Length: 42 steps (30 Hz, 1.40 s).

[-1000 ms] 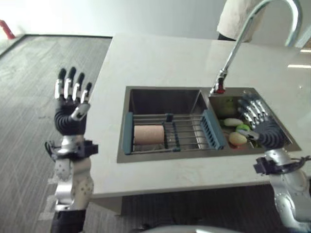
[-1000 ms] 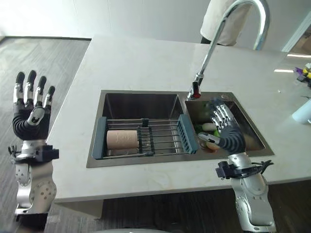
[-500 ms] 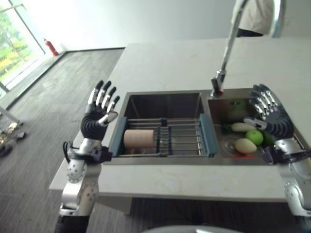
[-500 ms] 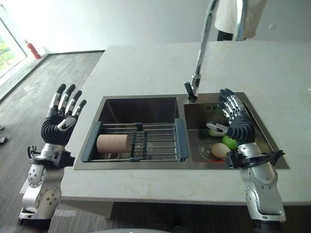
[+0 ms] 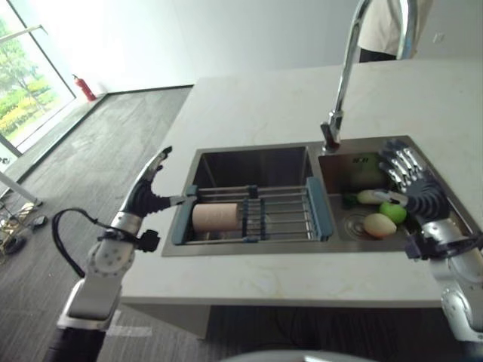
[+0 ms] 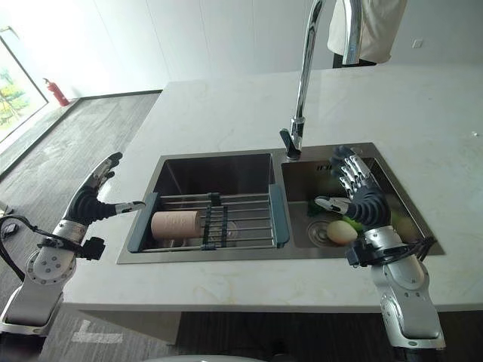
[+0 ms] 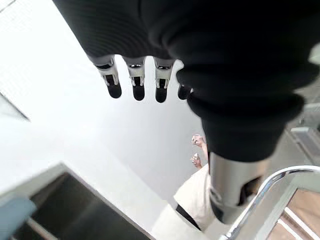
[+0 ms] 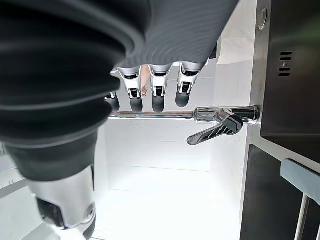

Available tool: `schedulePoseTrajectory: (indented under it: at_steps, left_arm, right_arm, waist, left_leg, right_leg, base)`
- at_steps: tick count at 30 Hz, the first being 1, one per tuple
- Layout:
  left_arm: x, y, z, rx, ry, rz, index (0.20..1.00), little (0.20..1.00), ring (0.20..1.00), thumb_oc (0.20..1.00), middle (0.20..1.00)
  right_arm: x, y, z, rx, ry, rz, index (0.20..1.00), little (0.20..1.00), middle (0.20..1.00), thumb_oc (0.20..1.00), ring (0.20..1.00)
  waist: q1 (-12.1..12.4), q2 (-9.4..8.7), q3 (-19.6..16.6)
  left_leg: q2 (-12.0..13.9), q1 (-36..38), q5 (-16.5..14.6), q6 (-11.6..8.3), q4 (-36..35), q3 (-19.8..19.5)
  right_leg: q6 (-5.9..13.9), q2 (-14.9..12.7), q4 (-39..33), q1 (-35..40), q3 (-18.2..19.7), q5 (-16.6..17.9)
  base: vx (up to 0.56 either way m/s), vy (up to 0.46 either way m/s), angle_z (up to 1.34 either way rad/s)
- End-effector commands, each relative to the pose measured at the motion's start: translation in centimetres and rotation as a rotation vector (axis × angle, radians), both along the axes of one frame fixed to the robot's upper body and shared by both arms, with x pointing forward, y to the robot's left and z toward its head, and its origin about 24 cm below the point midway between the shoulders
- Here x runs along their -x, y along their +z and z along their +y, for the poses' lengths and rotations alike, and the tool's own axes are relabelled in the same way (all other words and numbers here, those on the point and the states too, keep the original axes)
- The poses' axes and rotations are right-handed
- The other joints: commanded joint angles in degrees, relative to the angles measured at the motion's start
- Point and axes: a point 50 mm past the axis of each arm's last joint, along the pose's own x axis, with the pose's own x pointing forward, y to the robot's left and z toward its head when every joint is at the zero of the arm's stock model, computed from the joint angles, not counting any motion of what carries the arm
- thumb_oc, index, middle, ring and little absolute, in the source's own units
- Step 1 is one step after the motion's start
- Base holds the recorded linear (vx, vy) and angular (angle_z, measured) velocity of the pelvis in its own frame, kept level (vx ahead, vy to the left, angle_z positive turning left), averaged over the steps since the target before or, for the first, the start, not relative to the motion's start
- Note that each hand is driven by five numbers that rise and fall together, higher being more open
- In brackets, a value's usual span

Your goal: Place the dishes in the dishwasher.

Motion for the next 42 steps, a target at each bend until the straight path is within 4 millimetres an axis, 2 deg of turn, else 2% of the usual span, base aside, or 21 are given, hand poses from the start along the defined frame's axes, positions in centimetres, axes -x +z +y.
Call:
schedulePoseTrajectory:
  at_steps: [1, 6, 7, 13, 16, 21, 29, 42]
  left_arm:
    - [-1.7, 3.6, 0.8, -0.227, 0.073, -0.123, 1.000, 1.000, 1.000, 1.000, 1.000]
    - [-3.4, 2.9, 1.3, -0.304, 0.105, -0.007, 1.000, 1.000, 1.000, 1.000, 1.000]
    - [-4.2, 2.3, 1.2, -0.333, 0.092, 0.069, 1.000, 1.000, 1.000, 1.000, 1.000]
    - [-5.8, 1.3, 0.7, -0.411, 0.050, 0.188, 1.000, 1.000, 1.000, 1.000, 1.000]
    - [-6.5, -0.6, 0.5, -0.474, 0.030, 0.321, 1.000, 1.000, 1.000, 1.000, 1.000]
    - [-6.2, -2.5, 0.0, -0.540, -0.009, 0.440, 1.000, 1.000, 1.000, 1.000, 1.000]
    - [-5.5, -4.7, 0.7, -0.610, -0.004, 0.542, 1.000, 1.000, 1.000, 1.000, 1.000]
    - [-5.2, -6.3, 0.5, -0.648, -0.009, 0.577, 1.000, 1.000, 1.000, 1.000, 1.000]
  right_arm:
    - [-0.7, 2.5, 1.0, -0.008, 0.060, -0.130, 1.000, 1.000, 1.000, 1.000, 1.000]
    - [-1.2, 2.5, 1.3, 0.000, 0.093, -0.117, 1.000, 1.000, 1.000, 1.000, 1.000]
    - [-1.4, 2.5, 1.2, 0.002, 0.105, -0.108, 1.000, 1.000, 1.000, 1.000, 1.000]
    - [-1.8, 2.5, 1.4, 0.011, 0.139, -0.104, 1.000, 1.000, 1.000, 1.000, 1.000]
    - [-2.0, 2.4, 1.5, 0.020, 0.163, -0.092, 1.000, 1.000, 1.000, 1.000, 1.000]
    - [-2.1, 2.4, 1.4, 0.025, 0.169, -0.091, 1.000, 1.000, 1.000, 1.000, 1.000]
    - [-2.0, 2.5, 1.4, 0.031, 0.173, -0.092, 1.000, 1.000, 1.000, 1.000, 1.000]
    - [-2.0, 2.4, 1.4, 0.043, 0.178, -0.091, 1.000, 1.000, 1.000, 1.000, 1.000]
  waist:
    - [-1.09, -2.52, -1.63]
    - [-2.16, -2.09, -2.11]
    - [-2.93, -1.77, -2.39]
    - [-4.29, -1.19, -2.74]
    - [-5.03, -1.00, -2.89]
    - [-5.21, -1.02, -2.83]
    - [-4.97, -1.37, -2.55]
    - [-5.05, -1.90, -2.50]
  left_leg:
    - [3.18, 0.25, -2.93, -1.55, 0.42, -0.06]
    - [3.43, 0.57, -2.96, -1.55, 0.42, 0.76]
    - [3.53, 0.76, -2.98, -1.52, 0.42, 1.34]
    - [3.74, 1.18, -3.06, -1.41, 0.42, 2.77]
    - [3.74, 1.55, -3.10, -1.23, 0.42, 3.62]
    - [3.66, 1.76, -3.28, -1.00, 0.42, 3.96]
    - [3.57, 1.95, -3.35, -0.85, 0.42, 4.00]
    - [3.68, 2.07, -3.39, -0.79, 0.42, 4.29]
  right_leg:
    - [5.64, -5.47, 0.12, 3.52, -1.72, -5.05]
    - [5.82, -5.32, 0.12, 3.50, -1.41, -5.17]
    - [5.87, -5.14, 0.12, 3.42, -0.95, -5.19]
    - [5.95, -4.82, 0.12, 3.39, -0.15, -5.25]
    - [6.04, -4.62, 0.12, 3.41, 0.62, -5.19]
    - [6.15, -4.60, 0.12, 3.52, 1.05, -5.27]
    - [6.29, -4.73, 0.12, 3.68, 0.92, -5.16]
    - [6.31, -4.71, 0.12, 3.76, 0.91, -5.22]
  base:
    - [-0.06, 0.000, 0.01]
    - [-0.03, 0.005, -0.01]
    - [-0.06, 0.014, -0.05]
    - [-0.03, 0.013, -0.15]
    - [0.00, 0.018, -0.11]
    - [0.01, 0.010, -0.03]
    - [0.00, 0.000, 0.00]
    - [0.00, 0.000, 0.00]
